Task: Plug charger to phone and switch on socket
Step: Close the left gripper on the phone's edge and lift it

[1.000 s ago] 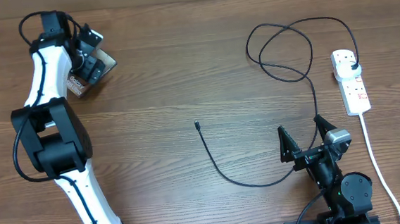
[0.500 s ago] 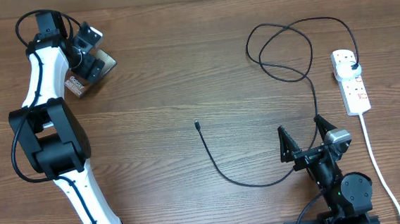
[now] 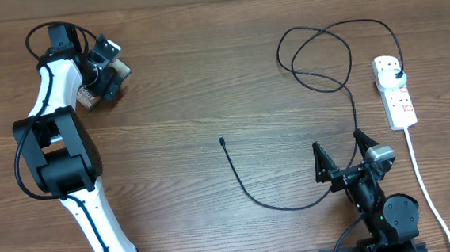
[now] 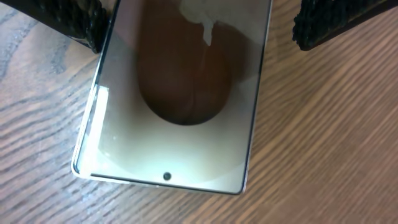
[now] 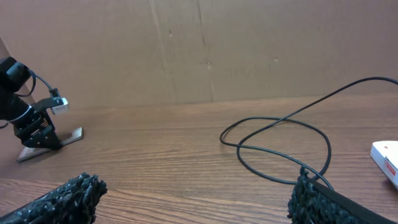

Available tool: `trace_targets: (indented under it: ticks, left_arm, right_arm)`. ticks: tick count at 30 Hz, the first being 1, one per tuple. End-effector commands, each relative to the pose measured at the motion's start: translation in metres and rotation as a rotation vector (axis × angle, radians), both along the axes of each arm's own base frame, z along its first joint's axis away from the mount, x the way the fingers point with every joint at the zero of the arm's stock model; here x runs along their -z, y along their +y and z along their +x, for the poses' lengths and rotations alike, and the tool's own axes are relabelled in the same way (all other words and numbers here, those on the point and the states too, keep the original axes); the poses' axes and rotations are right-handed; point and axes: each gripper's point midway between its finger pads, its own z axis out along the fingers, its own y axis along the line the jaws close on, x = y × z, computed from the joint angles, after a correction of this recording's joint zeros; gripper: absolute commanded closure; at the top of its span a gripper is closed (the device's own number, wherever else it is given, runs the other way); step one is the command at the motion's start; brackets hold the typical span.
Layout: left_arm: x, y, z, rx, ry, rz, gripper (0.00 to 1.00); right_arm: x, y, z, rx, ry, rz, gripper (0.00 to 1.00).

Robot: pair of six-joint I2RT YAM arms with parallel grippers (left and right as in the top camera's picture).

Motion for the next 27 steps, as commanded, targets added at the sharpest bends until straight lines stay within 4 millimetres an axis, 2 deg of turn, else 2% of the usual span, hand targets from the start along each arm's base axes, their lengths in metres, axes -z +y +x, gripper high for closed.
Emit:
trace_targets:
  ticks: [1, 9, 15, 22, 27]
  left_arm:
    - [0.041, -0.007, -0.009, 0.016, 0.073, -0.025, 0.0]
    - [0.074, -0.011, -0.026, -0.031, 0.165, -0.066, 0.04]
    - [0.076, -0.013, -0.031, -0.079, 0.189, -0.092, 0.04]
    - [0.075, -0.011, -0.028, -0.08, 0.168, -0.116, 0.04]
    - [0.072, -0.017, -0.027, -0.089, 0.155, -0.206, 0.04]
  right_arm:
    - [0.002, -0.001, 0.001, 0.01, 0.0, 0.003, 0.0]
    - [0.002, -0.001, 0.001, 0.01, 0.0, 0.003, 0.0]
    - [0.002, -0.001, 0.001, 0.01, 0.0, 0.003, 0.0]
    - [0.002, -0.001, 0.001, 0.01, 0.0, 0.003, 0.0]
    - [0.002, -0.001, 0.001, 0.01, 0.0, 0.003, 0.0]
